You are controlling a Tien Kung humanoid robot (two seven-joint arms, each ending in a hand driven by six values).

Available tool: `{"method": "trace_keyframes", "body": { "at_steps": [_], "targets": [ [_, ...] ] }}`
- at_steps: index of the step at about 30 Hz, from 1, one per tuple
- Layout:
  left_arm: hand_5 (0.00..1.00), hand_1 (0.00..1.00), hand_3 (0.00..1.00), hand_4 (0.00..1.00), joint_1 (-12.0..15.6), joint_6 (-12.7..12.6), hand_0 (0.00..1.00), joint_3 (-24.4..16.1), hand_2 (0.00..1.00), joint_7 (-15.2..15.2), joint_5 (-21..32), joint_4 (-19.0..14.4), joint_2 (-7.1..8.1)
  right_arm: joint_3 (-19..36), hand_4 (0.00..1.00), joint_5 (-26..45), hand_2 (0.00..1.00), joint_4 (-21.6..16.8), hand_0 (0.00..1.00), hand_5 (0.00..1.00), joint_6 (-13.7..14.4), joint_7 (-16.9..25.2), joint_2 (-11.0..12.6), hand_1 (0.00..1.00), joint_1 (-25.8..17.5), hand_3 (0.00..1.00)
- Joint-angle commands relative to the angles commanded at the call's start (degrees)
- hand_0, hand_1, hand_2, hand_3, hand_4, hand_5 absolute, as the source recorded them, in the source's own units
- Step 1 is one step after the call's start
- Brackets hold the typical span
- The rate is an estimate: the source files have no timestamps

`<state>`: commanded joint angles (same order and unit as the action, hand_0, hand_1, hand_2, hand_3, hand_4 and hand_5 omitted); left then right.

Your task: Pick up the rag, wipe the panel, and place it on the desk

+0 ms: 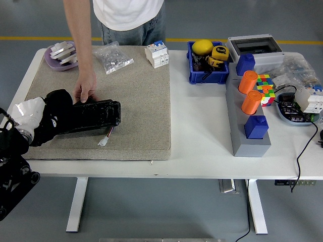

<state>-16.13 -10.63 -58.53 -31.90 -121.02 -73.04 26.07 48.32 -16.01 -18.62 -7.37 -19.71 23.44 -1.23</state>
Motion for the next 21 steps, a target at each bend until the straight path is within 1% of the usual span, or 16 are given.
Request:
{"method": "trace_keyframes", "body": {
  "at_steps": [7, 12, 16, 18, 19, 20, 21],
  "targets": [
    [0.002, 0.148, 0.539, 0.537, 0.44, -0.25, 0.236, -3.85, 0.527, 0.21, -0.57, 1.11, 0.31, 0.29, 0.998, -0.44, 0.765, -0.17, 0.883, 0.998, -0.21, -0.14, -0.04, 0.761, -0.12, 0.774],
    [0.002, 0.148, 0.539, 0.537, -0.90, -1.01, 0.236, -4.88, 0.527, 1.15, -0.17, 3.32, 0.72, 0.48, 0.998, -0.72, 0.765, -0.23, 0.883, 0.998, -0.27, -0.24, -0.02, 0.761, 0.06, 0.774],
    [0.002, 0.148, 0.538, 0.539, -2.87, -2.84, 0.234, -4.01, 0.526, 3.78, 1.73, 7.41, 0.95, 0.51, 0.998, -0.85, 0.766, -0.32, 0.883, 0.998, -0.23, -0.24, -0.01, 0.761, 0.23, 0.775],
    [0.002, 0.148, 0.538, 0.539, -3.86, -4.52, 0.234, -3.38, 0.526, 5.98, 3.12, 9.91, 0.97, 0.53, 0.998, -0.84, 0.766, -0.37, 0.883, 0.998, -0.22, -0.23, 0.00, 0.761, 0.32, 0.775],
    [0.002, 0.169, 0.539, 0.543, -4.32, -5.09, 0.244, -3.09, 0.520, 6.88, 3.57, 11.15, 0.96, 0.47, 0.998, -0.87, 0.766, -0.38, 0.884, 0.998, -0.23, -0.26, 0.00, 0.761, 0.38, 0.775],
    [0.002, 0.169, 0.539, 0.543, -4.81, -5.95, 0.244, -2.72, 0.520, 8.02, 4.35, 12.33, 0.96, 0.54, 0.998, -0.91, 0.766, -0.40, 0.884, 0.998, -0.20, -0.24, -0.01, 0.761, 0.41, 0.775],
    [0.002, 0.169, 0.539, 0.543, -5.29, -6.95, 0.244, -2.30, 0.520, 9.66, 5.26, 13.83, 0.99, 0.58, 0.998, -0.93, 0.766, -0.42, 0.884, 0.998, -0.19, -0.24, -0.01, 0.761, 0.44, 0.775]
  ]
}}
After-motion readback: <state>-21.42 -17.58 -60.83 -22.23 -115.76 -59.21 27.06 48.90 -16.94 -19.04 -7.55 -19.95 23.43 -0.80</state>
